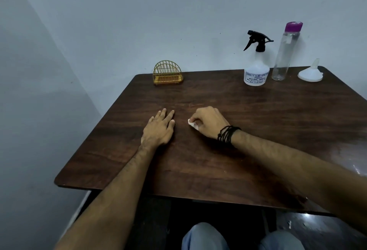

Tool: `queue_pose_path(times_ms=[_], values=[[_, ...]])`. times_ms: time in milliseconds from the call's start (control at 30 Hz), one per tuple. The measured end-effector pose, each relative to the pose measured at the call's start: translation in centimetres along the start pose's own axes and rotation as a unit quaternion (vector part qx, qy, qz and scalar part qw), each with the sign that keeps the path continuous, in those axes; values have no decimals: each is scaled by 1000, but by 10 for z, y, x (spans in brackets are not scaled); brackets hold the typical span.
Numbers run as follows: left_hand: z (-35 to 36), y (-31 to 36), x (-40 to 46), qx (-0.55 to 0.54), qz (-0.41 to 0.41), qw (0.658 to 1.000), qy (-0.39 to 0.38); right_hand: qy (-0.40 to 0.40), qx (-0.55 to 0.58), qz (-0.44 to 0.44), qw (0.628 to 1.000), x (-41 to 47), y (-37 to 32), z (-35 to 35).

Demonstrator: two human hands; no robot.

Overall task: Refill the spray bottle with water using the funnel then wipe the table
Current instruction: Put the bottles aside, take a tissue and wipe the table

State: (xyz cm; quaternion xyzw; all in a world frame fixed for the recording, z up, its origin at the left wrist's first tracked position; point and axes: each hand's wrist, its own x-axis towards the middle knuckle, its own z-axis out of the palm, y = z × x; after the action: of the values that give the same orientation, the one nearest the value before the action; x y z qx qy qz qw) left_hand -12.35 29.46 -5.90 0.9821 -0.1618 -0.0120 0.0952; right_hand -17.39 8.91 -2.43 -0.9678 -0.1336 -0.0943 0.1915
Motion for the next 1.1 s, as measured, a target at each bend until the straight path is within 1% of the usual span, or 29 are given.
queue_pose_path(times_ms=[133,200,267,333,433,500,567,667,733,833,900,1033,1100], values=[[3,-2,2,2,2,1000,6,-26,-18,-116,993,-50,-33,3],[4,-2,3,2,2,1000,11,-48,-21,-141,989,-63,-40,9],[4,-1,3,2,1,1000,7,-37,-46,-121,991,-44,-31,11],[3,0,1,4,-2,1000,3,-22,-79,-60,995,0,-11,12],[0,2,0,10,-7,1000,1,-2,-63,23,998,63,19,15],[-1,3,-1,10,-11,1000,1,8,-59,37,998,82,15,23],[-1,4,-2,5,-16,1000,8,8,-61,27,998,87,1,31],[1,3,-2,-3,-26,1000,13,-6,-36,-15,999,75,-15,33],[3,1,-2,-3,-25,1000,15,-14,-17,-52,998,51,-17,32],[2,0,-1,-4,-23,1000,12,-4,9,-103,995,3,-11,25],[1,0,-1,2,-26,1000,11,-1,6,-79,997,-8,8,15],[0,3,-2,5,-29,1000,3,22,-54,50,997,25,61,-6],[0,4,-4,4,-28,1000,4,32,-55,75,995,31,68,-9]])
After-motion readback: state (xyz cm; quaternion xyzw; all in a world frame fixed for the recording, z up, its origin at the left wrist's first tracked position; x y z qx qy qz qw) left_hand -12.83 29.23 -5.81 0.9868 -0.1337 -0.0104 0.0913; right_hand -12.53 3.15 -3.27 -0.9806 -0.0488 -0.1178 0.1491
